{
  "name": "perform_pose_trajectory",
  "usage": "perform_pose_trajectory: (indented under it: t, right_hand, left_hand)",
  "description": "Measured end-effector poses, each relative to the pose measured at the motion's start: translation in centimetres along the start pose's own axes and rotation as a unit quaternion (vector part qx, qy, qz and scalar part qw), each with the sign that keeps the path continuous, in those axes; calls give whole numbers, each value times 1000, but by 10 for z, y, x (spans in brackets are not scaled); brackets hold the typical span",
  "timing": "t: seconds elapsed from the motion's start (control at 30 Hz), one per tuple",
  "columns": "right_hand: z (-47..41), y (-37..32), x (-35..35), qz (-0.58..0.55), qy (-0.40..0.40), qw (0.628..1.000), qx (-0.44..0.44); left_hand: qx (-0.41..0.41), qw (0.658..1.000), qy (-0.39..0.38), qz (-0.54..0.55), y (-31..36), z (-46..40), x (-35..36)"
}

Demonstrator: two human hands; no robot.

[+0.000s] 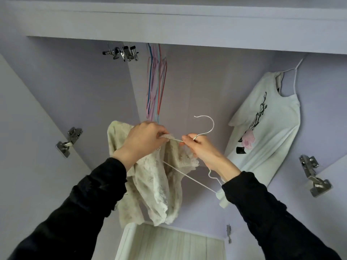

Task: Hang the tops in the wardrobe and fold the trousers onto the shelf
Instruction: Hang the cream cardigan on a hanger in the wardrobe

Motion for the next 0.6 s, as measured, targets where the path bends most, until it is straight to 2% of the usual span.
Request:
perform_pose_trajectory:
  t: [0.17, 0.23, 0.33, 0.4, 0.47, 0.53, 0.6]
  right_hand:
    - [0, -6, 0, -38, -27, 999, 12]
    - [0, -7, 0, -127, -58, 990, 24]
    - [0, -9, -6, -318, -148, 932, 96]
    - [-3, -5, -10, -368, -183, 901, 137]
    - [-8, 0, -5, -290, -205, 923, 151]
    - [-11, -2, 5, -144, -233, 955, 116]
    - [-12, -14, 16, -21, -255, 965, 64]
  left_hand:
    - [94, 989, 46, -101, -5, 2, -3]
    - [103, 988, 56, -102, -12, 1, -5]
    - [84, 991, 57, -86, -26, 2, -9]
    - [94, 991, 63, -77, -27, 4, -10]
    - [113, 990, 68, -58, -23, 6, -11]
    - [135, 987, 76, -41, -19, 6, -13]
    - [149, 986, 75, -26, -15, 7, -16]
Point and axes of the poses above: each hand's wrist, its own z-axis away from the middle knuckle, its own x-axis out of the palm, y = z × x, the point moved 3 cm from there along -z, towards the middle knuckle, and after that the axes turned 3 degrees about -z, right-handed, at the moved point
